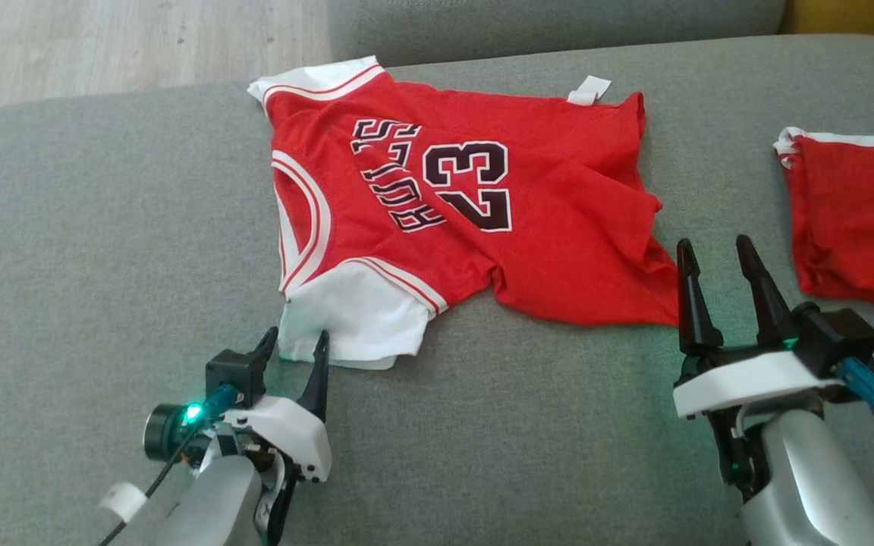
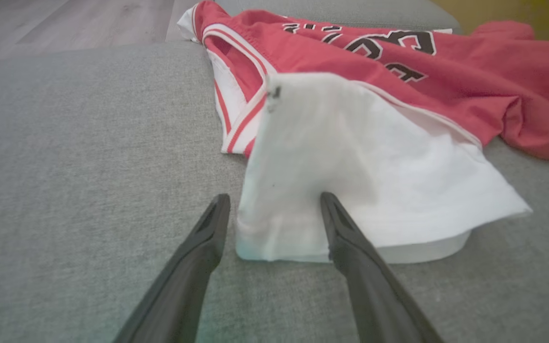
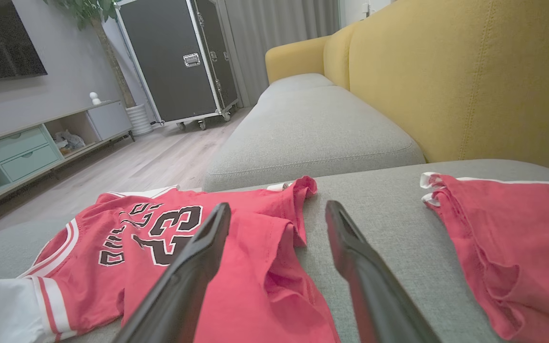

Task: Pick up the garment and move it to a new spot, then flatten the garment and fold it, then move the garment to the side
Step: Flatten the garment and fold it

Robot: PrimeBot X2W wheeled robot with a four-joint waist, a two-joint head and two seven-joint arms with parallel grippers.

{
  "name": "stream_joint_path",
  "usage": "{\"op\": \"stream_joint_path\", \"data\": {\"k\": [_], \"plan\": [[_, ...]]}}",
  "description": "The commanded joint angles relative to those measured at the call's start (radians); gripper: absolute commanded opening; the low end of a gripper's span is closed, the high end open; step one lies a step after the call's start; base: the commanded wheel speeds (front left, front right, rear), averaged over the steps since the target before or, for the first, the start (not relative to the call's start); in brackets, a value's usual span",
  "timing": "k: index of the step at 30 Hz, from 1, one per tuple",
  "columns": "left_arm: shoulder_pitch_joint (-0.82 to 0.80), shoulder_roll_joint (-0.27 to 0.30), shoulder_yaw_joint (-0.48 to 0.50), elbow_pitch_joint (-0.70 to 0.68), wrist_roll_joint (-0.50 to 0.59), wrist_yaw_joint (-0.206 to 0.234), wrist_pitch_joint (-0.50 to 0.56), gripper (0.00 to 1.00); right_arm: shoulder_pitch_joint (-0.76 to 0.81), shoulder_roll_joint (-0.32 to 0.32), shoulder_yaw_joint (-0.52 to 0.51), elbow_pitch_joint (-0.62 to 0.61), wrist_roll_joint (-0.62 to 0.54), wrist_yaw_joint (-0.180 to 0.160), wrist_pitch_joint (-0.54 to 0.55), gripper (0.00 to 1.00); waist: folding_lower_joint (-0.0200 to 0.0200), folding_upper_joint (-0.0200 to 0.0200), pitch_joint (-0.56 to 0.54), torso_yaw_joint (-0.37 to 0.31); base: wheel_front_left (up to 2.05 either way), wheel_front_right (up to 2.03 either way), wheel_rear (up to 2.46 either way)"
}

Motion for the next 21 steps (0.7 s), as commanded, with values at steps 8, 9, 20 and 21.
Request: {"op": "stream_joint_path", "data": {"k": [8,9,20,21], "plan": [[-0.085,0.009,0.02,0.045,0.009,0.016,0.014,1.0,-0.056,-0.002,0.031,-0.029,-0.003,-0.001,-0.011,1.0,-0.0001,0.0,0.017,-0.011,0.0,0.0,0.0],[-0.089,0.01,0.018,0.051,0.009,0.014,0.015,1.0,-0.057,-0.002,0.032,-0.027,-0.003,-0.001,-0.011,1.0,-0.0001,0.0,0.019,-0.012,0.0,0.0,0.0],[-0.059,0.011,0.012,0.029,-0.02,-0.021,-0.044,0.0,-0.049,-0.002,0.009,0.108,-0.035,-0.001,-0.011,1.0,-0.0001,0.0,-0.027,-0.013,0.0,0.0,0.0],[-0.048,0.012,0.012,0.02,-0.023,-0.022,-0.047,0.0,-0.048,-0.002,0.011,0.128,-0.042,-0.001,-0.011,1.0,-0.0001,0.0,-0.037,-0.011,0.0,0.0,0.0]]}}
